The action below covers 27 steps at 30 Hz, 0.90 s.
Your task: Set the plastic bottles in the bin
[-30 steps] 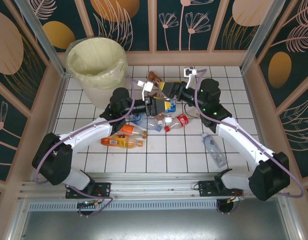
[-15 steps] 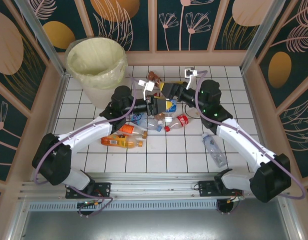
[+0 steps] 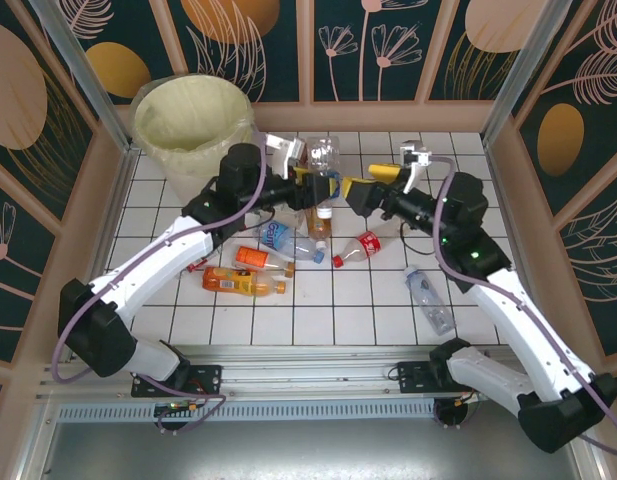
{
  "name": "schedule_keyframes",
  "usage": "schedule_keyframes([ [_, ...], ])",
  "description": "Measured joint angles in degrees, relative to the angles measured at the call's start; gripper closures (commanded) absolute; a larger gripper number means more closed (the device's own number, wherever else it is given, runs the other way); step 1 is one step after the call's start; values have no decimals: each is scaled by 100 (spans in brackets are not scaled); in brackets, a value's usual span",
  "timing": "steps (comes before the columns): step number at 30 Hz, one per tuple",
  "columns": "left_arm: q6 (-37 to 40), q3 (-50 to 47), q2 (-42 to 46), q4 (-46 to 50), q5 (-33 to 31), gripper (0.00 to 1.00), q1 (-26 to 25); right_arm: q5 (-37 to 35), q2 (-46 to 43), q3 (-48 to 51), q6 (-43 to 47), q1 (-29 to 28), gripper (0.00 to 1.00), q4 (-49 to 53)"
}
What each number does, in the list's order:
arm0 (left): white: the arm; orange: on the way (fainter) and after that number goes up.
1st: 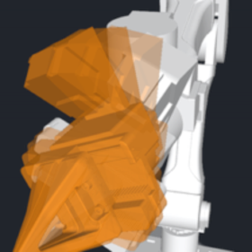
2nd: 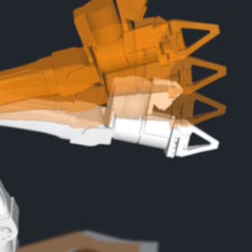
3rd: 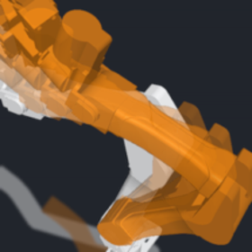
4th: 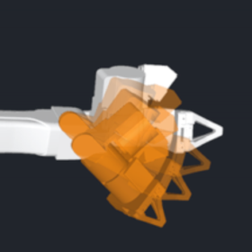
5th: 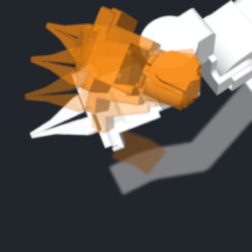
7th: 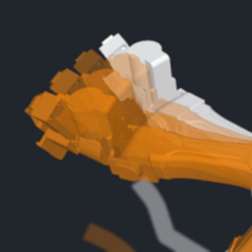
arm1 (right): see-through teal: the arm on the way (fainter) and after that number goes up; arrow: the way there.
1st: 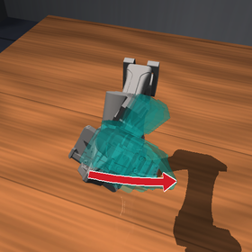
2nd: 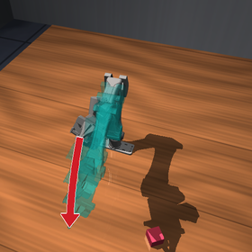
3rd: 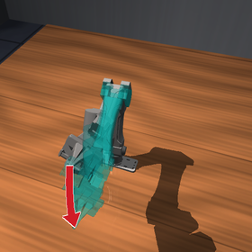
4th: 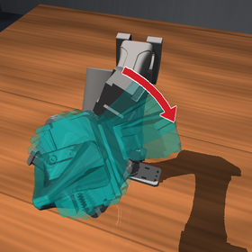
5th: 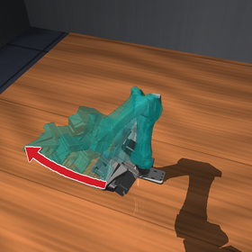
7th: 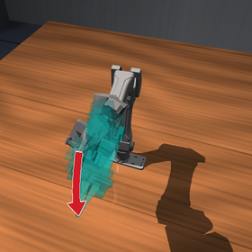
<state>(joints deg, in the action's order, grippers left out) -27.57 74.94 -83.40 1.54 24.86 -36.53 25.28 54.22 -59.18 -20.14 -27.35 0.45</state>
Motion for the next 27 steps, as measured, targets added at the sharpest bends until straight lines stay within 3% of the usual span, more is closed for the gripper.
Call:
schedule_keyframes([
  [12,942,2135,-431,1853,-1211,38,988,929,-330,-348,533,0,3,839],
  [18,1397,3167,-798,2479,-1969,38,1388,957,-330,-310,531,0,3,898],
  [27,1971,4214,-1475,3077,-2623,38,2083,931,-282,-291,529,0,4,1003],
])
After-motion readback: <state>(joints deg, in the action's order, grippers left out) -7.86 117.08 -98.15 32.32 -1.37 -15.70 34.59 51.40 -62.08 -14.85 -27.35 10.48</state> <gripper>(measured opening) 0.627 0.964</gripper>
